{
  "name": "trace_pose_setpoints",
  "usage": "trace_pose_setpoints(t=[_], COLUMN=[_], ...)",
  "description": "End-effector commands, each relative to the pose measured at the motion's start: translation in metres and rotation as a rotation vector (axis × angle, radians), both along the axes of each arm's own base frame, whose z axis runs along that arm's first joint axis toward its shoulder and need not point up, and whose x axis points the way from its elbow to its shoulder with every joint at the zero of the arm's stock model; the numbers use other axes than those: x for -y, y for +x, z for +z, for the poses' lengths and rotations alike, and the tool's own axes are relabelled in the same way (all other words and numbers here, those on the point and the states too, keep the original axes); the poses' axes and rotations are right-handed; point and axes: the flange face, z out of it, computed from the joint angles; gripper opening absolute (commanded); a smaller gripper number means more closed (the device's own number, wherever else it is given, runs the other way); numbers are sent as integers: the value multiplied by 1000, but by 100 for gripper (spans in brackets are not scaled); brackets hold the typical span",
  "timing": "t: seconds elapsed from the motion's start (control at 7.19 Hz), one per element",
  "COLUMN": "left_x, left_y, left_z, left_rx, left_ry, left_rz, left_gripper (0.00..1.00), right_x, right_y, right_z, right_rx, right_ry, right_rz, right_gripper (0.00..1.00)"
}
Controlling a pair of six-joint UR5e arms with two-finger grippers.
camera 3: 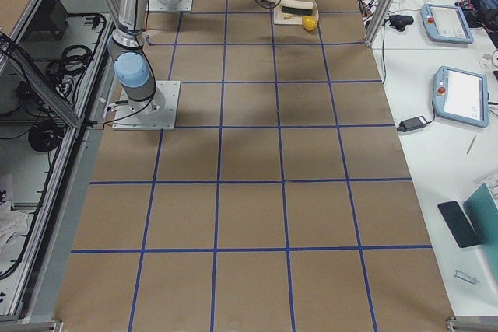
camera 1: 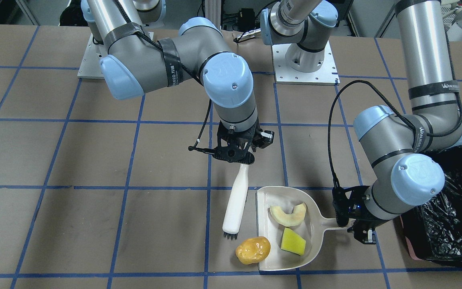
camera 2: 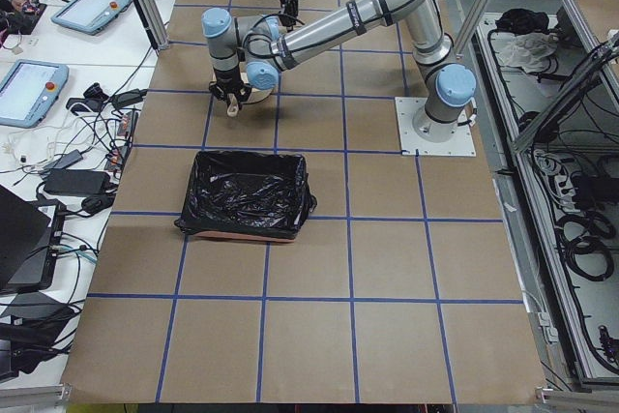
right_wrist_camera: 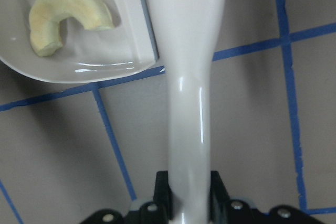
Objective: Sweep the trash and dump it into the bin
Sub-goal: 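Sweep the potato into the dustpan with the right-held brush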
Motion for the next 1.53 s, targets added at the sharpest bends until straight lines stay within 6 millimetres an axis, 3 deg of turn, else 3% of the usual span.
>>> trace_pose_setpoints(t=[0.0,0.56,1.11,1.39], left_x=[0,0,0,0], left_y=[0,0,0,0], left_z=[0,0,0,-2], left_rx=[0,0,0,-1], left_ry=[0,0,0,3], left_rz=[0,0,0,0], left_gripper=[5,5,5,5], right_x=[19,61,76,70], right_y=[-23,-51,-41,-24], right_z=[-34,-80,-95,-103], right_rx=[-82,-84,-71,-60], right_ry=[-7,-11,-34,-41], right_rz=[102,129,146,168], right_gripper=[0,0,0,0])
